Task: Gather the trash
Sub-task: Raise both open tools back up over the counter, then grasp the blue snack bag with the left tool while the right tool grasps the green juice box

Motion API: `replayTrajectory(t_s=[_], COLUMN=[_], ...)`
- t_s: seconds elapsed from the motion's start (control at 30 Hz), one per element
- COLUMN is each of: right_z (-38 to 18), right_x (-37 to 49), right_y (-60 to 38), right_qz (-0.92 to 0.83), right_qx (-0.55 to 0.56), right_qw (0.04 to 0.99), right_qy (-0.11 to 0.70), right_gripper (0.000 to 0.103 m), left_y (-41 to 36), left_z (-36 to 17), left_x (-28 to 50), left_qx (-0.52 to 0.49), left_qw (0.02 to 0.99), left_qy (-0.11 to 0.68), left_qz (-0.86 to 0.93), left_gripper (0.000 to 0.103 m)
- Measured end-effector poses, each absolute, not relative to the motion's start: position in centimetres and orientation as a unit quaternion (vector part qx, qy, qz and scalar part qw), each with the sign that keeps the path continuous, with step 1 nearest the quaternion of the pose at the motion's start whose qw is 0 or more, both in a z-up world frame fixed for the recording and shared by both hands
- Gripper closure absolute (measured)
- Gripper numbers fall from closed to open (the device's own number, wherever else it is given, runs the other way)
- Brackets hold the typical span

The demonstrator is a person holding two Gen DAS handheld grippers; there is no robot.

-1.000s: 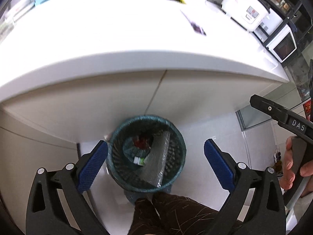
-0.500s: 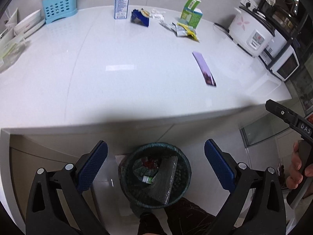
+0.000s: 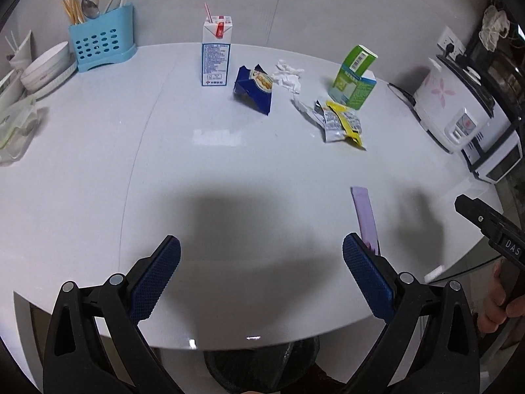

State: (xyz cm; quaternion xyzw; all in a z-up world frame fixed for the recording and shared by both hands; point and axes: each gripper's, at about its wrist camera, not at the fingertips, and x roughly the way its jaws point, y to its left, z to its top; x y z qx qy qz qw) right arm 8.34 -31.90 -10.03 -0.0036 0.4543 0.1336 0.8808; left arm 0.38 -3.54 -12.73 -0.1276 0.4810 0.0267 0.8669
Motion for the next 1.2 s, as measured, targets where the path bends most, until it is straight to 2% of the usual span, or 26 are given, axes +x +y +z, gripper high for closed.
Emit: replayTrajectory(t_s=[0.5,0.97,1.2], right_z=[-11.3,-11.9,-12.7], right_x=[21.4,27.2,29.3], right_y=[-30.3,-25.7,-24.1], right_qz=[0.175,0.219,0.221], right_qx=[-0.013,-0.036,-0.043], right_qw=[0.87,0.859,0.856], right_qy=[0.461,0.461,0.466], right_gripper=[0.013,0.013,0.019], left_y=[-2.5,-2.2,-2.3], left_z=[-13.6,-15.0,-15.9], left_x=[12.9,19.0,21.0], left_qx=[-0.117,-0.116,-0.105], left_qw=[0.865,0.857,0.855], left_qy=[0.481,0.487,0.491], left_qz=[0.084,0.119,0.13], left_gripper=[0.006,0.006,0.006])
